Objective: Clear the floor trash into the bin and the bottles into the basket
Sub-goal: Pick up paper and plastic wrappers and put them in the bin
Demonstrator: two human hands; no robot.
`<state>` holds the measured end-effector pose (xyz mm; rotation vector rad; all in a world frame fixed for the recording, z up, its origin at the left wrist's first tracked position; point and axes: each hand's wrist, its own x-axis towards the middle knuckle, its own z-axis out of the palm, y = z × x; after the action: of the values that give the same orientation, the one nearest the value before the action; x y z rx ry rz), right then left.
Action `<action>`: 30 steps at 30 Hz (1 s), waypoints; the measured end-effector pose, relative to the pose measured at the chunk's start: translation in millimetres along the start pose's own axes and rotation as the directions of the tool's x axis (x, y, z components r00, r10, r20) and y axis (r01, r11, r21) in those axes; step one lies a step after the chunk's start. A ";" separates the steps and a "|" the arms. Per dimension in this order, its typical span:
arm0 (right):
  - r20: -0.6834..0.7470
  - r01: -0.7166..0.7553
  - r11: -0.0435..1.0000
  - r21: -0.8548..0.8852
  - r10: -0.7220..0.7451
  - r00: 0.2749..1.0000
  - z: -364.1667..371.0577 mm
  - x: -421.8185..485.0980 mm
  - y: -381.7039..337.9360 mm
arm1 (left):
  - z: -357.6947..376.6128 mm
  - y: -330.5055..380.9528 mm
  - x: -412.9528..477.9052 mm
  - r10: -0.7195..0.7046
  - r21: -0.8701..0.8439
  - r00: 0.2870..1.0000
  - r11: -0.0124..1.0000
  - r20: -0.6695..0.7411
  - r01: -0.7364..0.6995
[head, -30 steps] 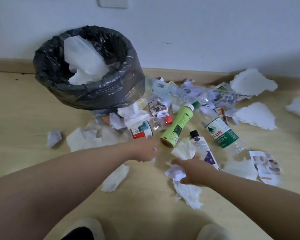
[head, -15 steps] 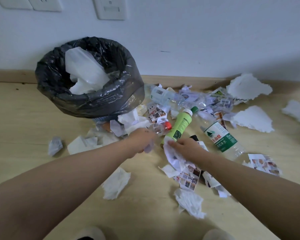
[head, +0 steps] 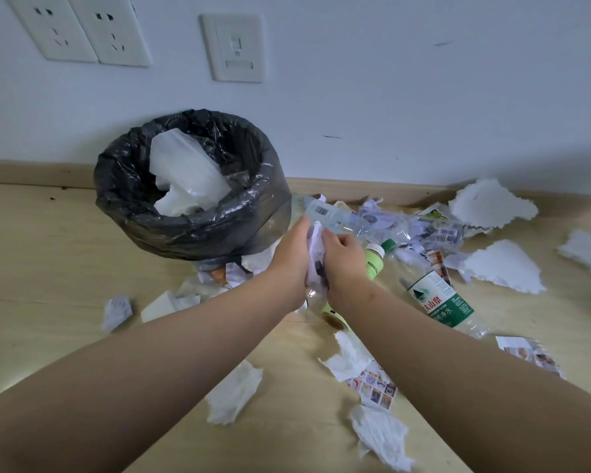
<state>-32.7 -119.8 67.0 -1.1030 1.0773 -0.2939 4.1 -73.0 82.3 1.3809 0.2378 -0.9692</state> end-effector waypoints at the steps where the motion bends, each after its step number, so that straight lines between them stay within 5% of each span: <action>1: -0.010 0.008 1.000 0.019 -0.007 1.000 3.0 1.6 0.1 | 3.0 0.7 -2.3 -0.001 -0.012 1.000 1.000 0.011 0.001; 9: -0.087 0.099 0.992 0.073 -0.092 0.992 15.8 1.5 -2.4 | 3.0 -9.5 -8.8 0.192 0.110 0.981 0.976 -0.022 -0.189; 19: 0.122 -0.140 0.924 0.355 0.102 0.987 37.3 -6.5 -22.0 | -18.2 17.2 0.6 0.343 0.166 0.927 0.934 -0.155 -0.317; 25: 0.065 -0.082 0.963 0.256 0.067 0.996 46.3 -6.4 -22.4 | -42.4 66.8 10.6 0.362 0.055 0.899 0.931 -0.245 -0.360; 30: 0.047 -0.108 0.971 0.215 0.100 0.994 44.7 -10.6 -18.2 | -75.5 109.9 15.5 0.436 0.036 0.724 0.867 -0.535 -0.496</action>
<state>4.0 -95.7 89.7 -0.8513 1.0406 -0.2997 118.6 -24.4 132.8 1.4850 0.3263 -0.1288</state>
